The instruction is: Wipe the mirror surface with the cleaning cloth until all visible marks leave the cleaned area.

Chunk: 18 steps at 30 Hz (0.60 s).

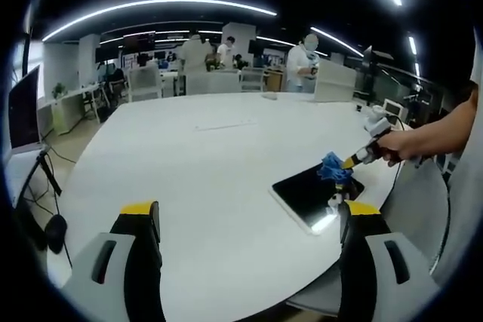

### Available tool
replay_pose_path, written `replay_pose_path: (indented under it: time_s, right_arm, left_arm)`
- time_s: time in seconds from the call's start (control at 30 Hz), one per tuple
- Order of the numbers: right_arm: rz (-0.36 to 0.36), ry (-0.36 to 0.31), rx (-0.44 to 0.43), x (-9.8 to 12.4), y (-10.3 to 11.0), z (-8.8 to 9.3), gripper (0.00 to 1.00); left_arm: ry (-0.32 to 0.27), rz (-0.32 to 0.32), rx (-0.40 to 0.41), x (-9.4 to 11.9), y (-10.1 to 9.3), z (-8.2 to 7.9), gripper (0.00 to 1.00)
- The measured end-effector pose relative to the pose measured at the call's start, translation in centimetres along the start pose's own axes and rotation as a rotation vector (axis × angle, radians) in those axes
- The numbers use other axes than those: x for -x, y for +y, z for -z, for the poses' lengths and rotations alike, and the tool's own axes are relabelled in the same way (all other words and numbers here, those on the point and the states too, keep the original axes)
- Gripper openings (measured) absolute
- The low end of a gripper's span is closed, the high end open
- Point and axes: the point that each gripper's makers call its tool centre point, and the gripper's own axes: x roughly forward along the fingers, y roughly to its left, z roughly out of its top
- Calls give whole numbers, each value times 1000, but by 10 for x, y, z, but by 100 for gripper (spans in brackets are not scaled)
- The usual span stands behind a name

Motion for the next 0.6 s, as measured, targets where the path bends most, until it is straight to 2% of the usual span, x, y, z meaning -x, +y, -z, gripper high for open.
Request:
replay_pose_path:
  time_s: [0.17, 0.23, 0.27, 0.4, 0.6]
  right_arm:
    - [-5, 4, 32, 1, 3, 2, 0]
    - [-2, 2, 29, 1, 3, 2, 0]
    - [15, -5, -25, 1, 1, 1, 0]
    - [24, -6, 26, -1, 0, 3, 0]
    - [27, 13, -9, 7, 2, 12, 0]
  left_arm:
    - [-4, 11, -9, -3, 3, 0, 99]
    - [0, 18, -14, -4, 4, 2, 99]
    - [-4, 20, -15, -5, 5, 3, 99]
    - [-14, 21, -9, -7, 6, 4, 99]
    - [-2, 39, -16, -9, 4, 11, 99]
